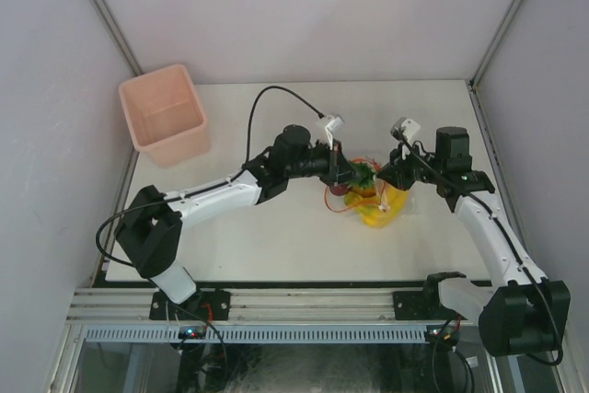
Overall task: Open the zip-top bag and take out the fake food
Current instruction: Pick up the fake fruit from the zipper food storage bag.
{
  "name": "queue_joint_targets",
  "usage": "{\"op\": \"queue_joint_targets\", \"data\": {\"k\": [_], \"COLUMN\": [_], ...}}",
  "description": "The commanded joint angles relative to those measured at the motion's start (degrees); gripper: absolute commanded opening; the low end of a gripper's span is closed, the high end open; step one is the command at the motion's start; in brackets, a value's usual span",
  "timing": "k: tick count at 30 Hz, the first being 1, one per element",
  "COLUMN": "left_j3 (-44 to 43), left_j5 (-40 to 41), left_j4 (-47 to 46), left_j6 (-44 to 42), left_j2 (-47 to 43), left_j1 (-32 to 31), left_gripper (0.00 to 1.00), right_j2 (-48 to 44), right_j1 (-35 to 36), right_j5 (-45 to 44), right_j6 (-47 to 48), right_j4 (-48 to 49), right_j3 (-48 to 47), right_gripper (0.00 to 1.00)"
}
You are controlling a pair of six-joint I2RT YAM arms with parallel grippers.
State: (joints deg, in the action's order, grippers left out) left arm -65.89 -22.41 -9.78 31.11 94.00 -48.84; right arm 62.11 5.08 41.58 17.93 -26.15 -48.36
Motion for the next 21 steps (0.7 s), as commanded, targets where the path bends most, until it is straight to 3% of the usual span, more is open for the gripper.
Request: {"op": "queue_joint_targets", "data": {"k": [1, 3, 5, 8, 11, 15, 21], "left_j3": [1.5, 2.1, 3.0, 4.2, 5.3, 5.9, 7.1], "left_j5": [-7.5, -8.9, -9.6, -9.8, -9.7, -9.4, -9.7], "left_j4": [-12.6, -14.2, -14.8, -15.2, -17.1, -19.9, -23.7], "left_j6": [8.7, 10.5, 10.4, 10.7, 12.4, 14.6, 17.1], "left_j2": [-1.8, -1.0, -1.2, -2.0, -2.1, -1.7, -2.1], "left_j1": [2.9, 3.5, 3.8, 4.4, 5.3, 5.5, 5.6], "left_gripper": [0.0, 0.0, 0.0, 0.0, 0.0, 0.0, 0.0], "right_j2": [-1.1, -1.3, -1.5, -0.1, -0.3, -0.5, 2.0], "right_j1": [0.5, -1.5, -4.8, -7.8, -6.4, -2.7, 1.0], "right_j5": [13.9, 16.9, 18.7, 22.2, 22.3, 10.1, -7.3], "right_j6": [3.8, 5.4, 5.8, 4.9, 7.1, 1.5, 2.2], "right_j4": [1.0, 0.3, 1.3, 3.0, 2.0, 8.4, 8.6], "right_j3": [-0.6, -1.4, -1.4, -1.4, -0.1, 5.0, 5.6], "right_gripper": [0.28, 0.58, 0.7, 0.73, 0.77, 0.91, 0.89]}}
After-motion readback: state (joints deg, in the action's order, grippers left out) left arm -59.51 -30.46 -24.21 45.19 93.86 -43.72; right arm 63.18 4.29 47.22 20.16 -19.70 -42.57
